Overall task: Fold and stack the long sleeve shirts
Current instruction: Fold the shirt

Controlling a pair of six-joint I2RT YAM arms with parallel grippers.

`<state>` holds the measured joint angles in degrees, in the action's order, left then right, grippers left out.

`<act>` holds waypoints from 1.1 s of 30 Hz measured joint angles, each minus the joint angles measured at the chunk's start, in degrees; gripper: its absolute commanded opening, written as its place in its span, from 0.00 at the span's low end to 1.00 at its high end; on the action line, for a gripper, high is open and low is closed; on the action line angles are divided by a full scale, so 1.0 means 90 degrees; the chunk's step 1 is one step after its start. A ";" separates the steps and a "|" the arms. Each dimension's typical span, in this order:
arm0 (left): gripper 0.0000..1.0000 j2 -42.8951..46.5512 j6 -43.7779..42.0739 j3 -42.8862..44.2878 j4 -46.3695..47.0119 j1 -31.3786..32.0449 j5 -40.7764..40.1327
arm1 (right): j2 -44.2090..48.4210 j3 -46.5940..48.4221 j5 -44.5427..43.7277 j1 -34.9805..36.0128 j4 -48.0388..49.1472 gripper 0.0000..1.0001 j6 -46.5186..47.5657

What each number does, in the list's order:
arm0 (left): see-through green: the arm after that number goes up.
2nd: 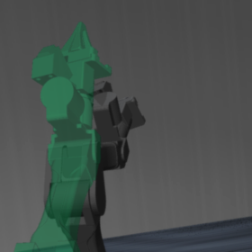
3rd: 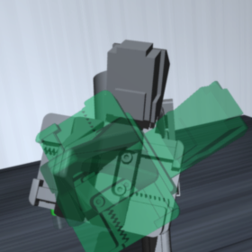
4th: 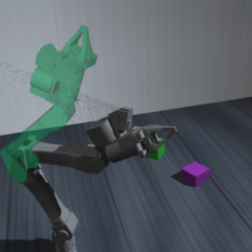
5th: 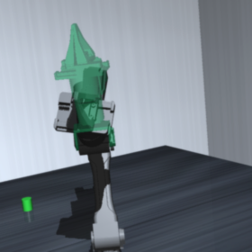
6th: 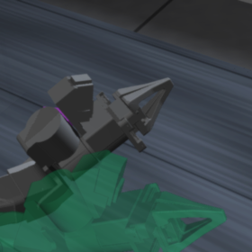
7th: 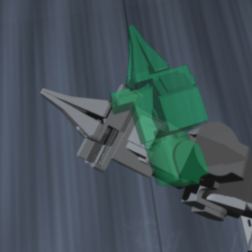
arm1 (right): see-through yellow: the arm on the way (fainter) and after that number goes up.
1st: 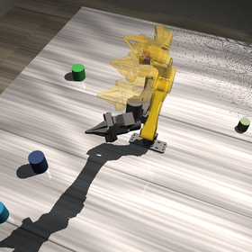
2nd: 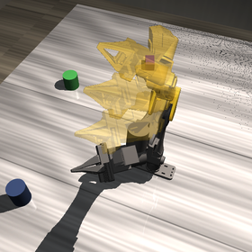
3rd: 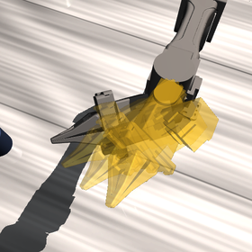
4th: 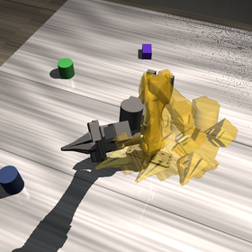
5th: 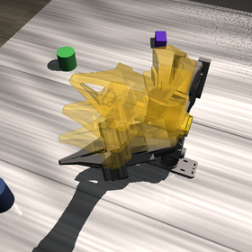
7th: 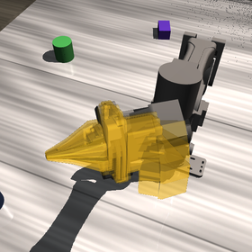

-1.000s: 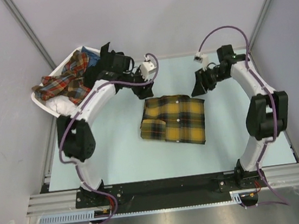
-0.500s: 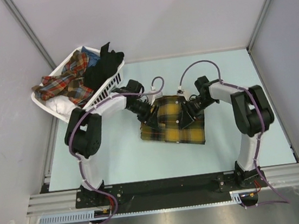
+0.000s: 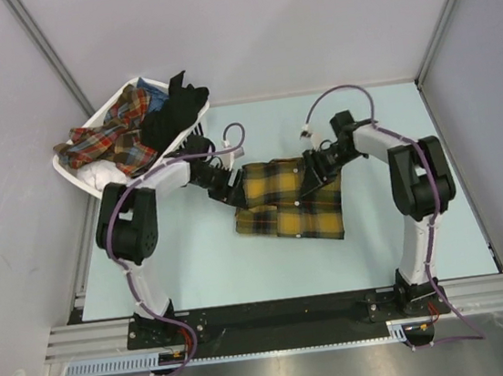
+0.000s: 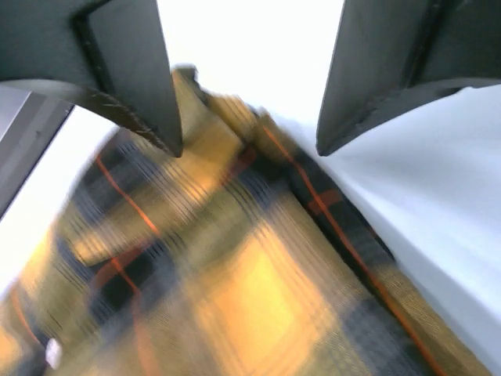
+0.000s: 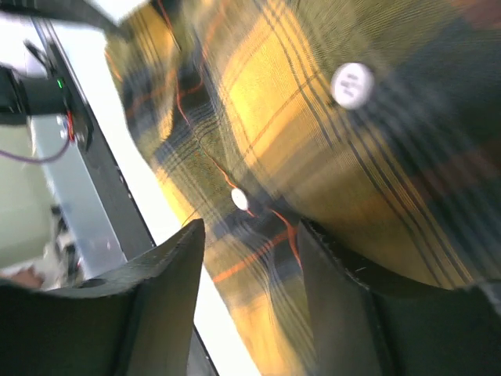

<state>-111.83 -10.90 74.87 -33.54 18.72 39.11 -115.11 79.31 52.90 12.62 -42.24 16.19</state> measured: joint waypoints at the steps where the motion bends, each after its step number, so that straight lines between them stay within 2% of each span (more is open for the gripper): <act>1: 0.99 0.0243 -0.0129 -0.0097 -0.0049 0.0005 0.0002 | 0.0165 0.0017 0.0010 -0.0119 -0.0027 0.64 0.0000; 2: 0.99 0.0532 -0.0243 -0.0126 -0.0095 0.0027 0.0019 | 0.0398 0.0019 0.0041 -0.0282 -0.0046 0.76 0.0005; 3: 1.00 0.0809 -0.0352 -0.0124 -0.0068 0.0046 0.0053 | 0.0656 0.0019 0.0073 -0.0442 -0.0078 0.81 -0.0010; 7: 0.99 0.1360 -0.0386 0.0500 -0.0017 0.0321 0.0299 | 0.1552 -0.0051 0.0393 -0.0823 0.0185 0.94 -0.0379; 11: 0.99 0.0724 0.0277 0.1766 0.0209 0.0804 0.0709 | 0.1661 -0.0534 0.0918 -0.0522 0.1411 0.97 -0.1719; 13: 0.99 0.0112 0.1030 0.2169 0.0673 0.0969 0.1141 | 0.1421 -0.0845 0.1090 -0.0357 0.2229 0.98 -0.2601; 16: 0.99 -0.0595 0.2382 0.1977 0.1751 0.1013 0.1593 | 0.0843 -0.1095 0.1229 -0.0223 0.3427 0.97 -0.3735; 20: 0.99 -0.1302 0.4170 0.1115 0.3633 0.0702 0.1695 | -0.0265 -0.1032 0.1299 -0.0508 0.4296 0.97 -0.4371; 23: 0.99 -0.1996 0.5017 0.1035 0.4367 0.0279 0.1809 | -0.1030 -0.0486 0.1887 -0.0865 0.4243 0.97 -0.4505; 25: 0.99 -0.2137 0.5226 0.1132 0.4512 0.0087 0.1977 | -0.1355 -0.0032 0.1887 -0.1047 0.4121 0.97 -0.4337; 29: 0.99 -0.2144 0.5122 0.1239 0.4544 -0.0153 0.1732 | -0.1710 0.0787 0.1914 -0.1248 0.3519 0.97 -0.3985; 33: 0.99 -0.1766 0.4391 0.1166 0.3903 -0.0231 0.1695 | -0.1503 0.1013 0.1603 -0.1290 0.2875 0.97 -0.3436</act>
<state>-127.72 28.62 85.36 1.58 16.64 54.37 -128.64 88.42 67.33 1.02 -16.36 -14.74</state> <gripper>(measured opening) 0.995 0.968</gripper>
